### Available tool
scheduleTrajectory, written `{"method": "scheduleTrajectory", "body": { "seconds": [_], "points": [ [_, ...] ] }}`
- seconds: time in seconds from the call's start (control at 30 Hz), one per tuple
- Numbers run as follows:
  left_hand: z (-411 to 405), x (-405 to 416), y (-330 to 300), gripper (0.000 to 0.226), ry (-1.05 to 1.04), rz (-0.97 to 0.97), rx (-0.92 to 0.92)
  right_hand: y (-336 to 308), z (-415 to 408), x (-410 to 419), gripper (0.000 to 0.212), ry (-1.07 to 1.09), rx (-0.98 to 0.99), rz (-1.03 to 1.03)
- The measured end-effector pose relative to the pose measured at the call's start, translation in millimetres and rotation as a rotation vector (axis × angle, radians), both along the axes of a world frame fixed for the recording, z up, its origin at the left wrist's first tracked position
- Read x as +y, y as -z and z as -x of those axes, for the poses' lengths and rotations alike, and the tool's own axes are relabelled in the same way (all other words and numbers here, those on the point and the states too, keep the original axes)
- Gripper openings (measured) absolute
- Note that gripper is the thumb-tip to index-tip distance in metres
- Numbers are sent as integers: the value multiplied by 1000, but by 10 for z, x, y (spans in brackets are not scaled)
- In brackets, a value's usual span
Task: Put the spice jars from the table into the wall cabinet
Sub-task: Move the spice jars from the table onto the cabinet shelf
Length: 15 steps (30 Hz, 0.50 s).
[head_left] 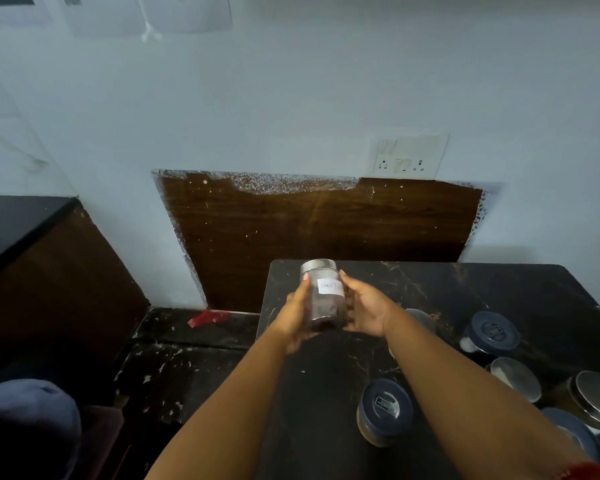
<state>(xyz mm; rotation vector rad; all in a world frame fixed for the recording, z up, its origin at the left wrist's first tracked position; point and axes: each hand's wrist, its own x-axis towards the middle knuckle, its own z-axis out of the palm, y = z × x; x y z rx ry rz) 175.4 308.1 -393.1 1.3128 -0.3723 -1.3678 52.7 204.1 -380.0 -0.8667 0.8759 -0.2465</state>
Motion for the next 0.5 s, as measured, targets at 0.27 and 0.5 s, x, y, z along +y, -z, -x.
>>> {"method": "scheduleTrajectory", "body": {
  "seconds": [0.27,0.5],
  "points": [
    [96,-282,-108,53,-63,1,-113,-106,47,-121,64,49,-141,-127],
    [82,-360,-136,46,-84,9,-131,-36,100,-168,54,80,-195,-169]
  ]
}}
